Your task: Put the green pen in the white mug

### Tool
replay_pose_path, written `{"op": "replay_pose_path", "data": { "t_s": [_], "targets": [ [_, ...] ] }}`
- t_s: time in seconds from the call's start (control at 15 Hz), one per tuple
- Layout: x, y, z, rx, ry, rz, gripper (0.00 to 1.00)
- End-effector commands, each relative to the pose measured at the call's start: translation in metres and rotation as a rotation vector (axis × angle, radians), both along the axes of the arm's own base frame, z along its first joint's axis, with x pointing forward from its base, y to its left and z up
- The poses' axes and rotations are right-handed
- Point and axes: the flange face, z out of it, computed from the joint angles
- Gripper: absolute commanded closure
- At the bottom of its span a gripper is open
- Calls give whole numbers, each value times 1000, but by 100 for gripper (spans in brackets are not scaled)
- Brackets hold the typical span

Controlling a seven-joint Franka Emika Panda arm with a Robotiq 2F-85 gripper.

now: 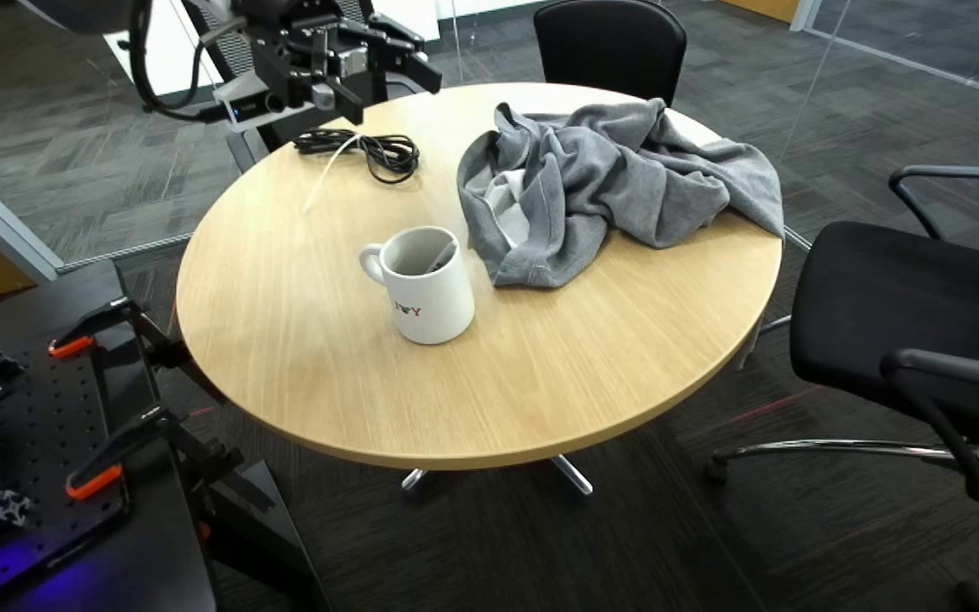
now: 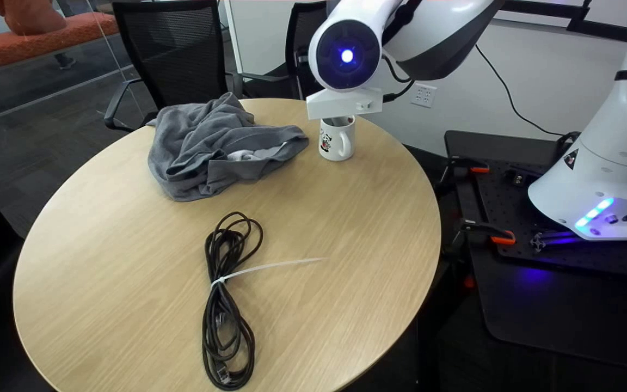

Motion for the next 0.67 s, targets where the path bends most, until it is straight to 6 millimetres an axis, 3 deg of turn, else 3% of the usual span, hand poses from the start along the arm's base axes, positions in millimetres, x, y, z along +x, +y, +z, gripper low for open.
{"op": "replay_pose_path", "data": {
  "t_s": [0.0, 0.27, 0.33, 0.6],
  "targets": [
    [-12, 14, 29, -41, -62, 3, 0],
    [-15, 29, 44, -44, -93, 46, 0],
    [-5, 24, 34, -30, -57, 32, 0],
    [-7, 30, 39, -29, -65, 46, 0]
  ]
}}
